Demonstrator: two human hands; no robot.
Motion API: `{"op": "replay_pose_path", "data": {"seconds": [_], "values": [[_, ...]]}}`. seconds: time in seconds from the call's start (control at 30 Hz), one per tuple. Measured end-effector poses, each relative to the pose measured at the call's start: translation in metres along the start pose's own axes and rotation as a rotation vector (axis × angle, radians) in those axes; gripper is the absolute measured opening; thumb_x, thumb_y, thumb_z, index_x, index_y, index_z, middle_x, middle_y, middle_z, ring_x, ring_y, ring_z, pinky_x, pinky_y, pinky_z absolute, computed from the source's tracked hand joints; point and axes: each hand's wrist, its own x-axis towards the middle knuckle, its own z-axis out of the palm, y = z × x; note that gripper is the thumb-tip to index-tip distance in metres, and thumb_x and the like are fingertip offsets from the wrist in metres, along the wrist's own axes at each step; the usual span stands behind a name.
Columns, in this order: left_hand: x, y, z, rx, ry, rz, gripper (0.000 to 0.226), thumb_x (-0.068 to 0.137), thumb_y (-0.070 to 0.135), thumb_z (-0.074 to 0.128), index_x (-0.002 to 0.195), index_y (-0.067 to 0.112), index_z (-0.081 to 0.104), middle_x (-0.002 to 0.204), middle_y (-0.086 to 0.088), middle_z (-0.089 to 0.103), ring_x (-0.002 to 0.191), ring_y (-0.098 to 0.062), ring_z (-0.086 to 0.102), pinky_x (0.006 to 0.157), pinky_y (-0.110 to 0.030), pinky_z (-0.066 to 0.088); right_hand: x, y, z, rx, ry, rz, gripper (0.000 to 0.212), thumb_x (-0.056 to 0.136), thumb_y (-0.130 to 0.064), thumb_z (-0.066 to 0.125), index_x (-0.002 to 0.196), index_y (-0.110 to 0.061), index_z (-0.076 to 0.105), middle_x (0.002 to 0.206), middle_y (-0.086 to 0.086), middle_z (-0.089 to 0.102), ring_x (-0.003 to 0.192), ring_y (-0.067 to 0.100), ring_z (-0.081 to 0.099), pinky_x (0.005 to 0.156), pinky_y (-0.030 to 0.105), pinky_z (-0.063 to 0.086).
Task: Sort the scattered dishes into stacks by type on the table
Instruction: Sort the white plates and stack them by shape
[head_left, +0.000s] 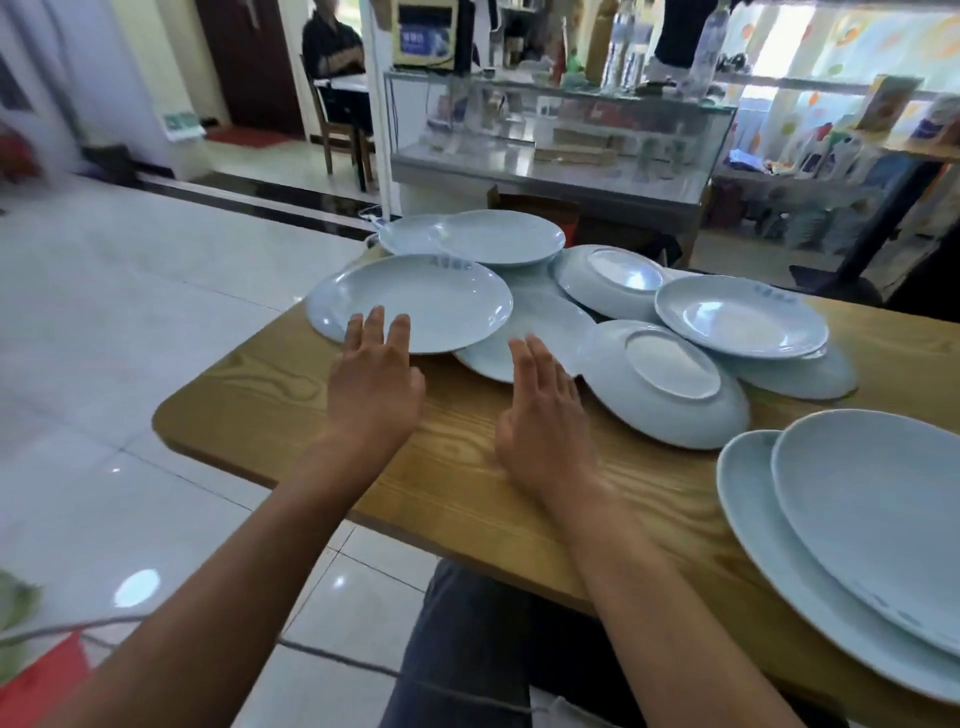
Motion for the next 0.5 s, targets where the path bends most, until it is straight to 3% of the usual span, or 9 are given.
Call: {"op": "replay_pose_path", "data": {"seconds": [0.1, 0.23, 0.4, 0.5], "values": [[0.010, -0.004, 0.008, 0.004, -0.004, -0.013, 0.060, 0.092, 0.026, 0.057, 0.145, 0.013, 0.032, 0.153, -0.013, 0.030, 0.143, -0.031, 0.023, 0.107, -0.048, 0.037, -0.001, 0.003, 0.005, 0.017, 0.093, 0.016, 0.063, 0.076, -0.004, 0.050, 0.139, -0.004, 0.038, 0.144, 0.018, 0.041, 0.130, 0.034, 0.042, 0.108, 0.041, 0.034], [0.015, 0.000, 0.022, -0.039, 0.005, 0.004, 0.049, 0.096, 0.029, 0.052, 0.141, 0.012, 0.041, 0.147, -0.010, 0.042, 0.140, -0.030, 0.029, 0.106, -0.050, 0.036, -0.010, 0.007, 0.006, 0.059, 0.090, 0.033, 0.064, 0.076, -0.002, 0.052, 0.139, -0.004, 0.038, 0.144, 0.016, 0.041, 0.134, 0.031, 0.039, 0.110, 0.040, 0.032], [0.013, -0.001, 0.032, -0.121, 0.103, 0.097, 0.025, 0.096, 0.019, 0.053, 0.111, 0.004, 0.066, 0.122, -0.013, 0.063, 0.137, -0.034, 0.036, 0.106, -0.043, 0.036, -0.011, 0.010, 0.003, 0.115, 0.155, 0.081, 0.064, 0.074, 0.002, 0.053, 0.137, -0.003, 0.040, 0.139, 0.016, 0.046, 0.129, 0.033, 0.044, 0.107, 0.042, 0.035], [0.011, -0.003, 0.030, -0.186, 0.153, 0.121, 0.019, 0.095, 0.012, 0.054, 0.102, 0.000, 0.067, 0.129, -0.017, 0.060, 0.142, -0.037, 0.026, 0.110, -0.045, 0.034, -0.013, 0.009, 0.001, 0.137, 0.146, 0.084, 0.063, 0.075, 0.003, 0.053, 0.137, -0.003, 0.040, 0.138, 0.016, 0.047, 0.128, 0.032, 0.044, 0.107, 0.043, 0.036]]}}
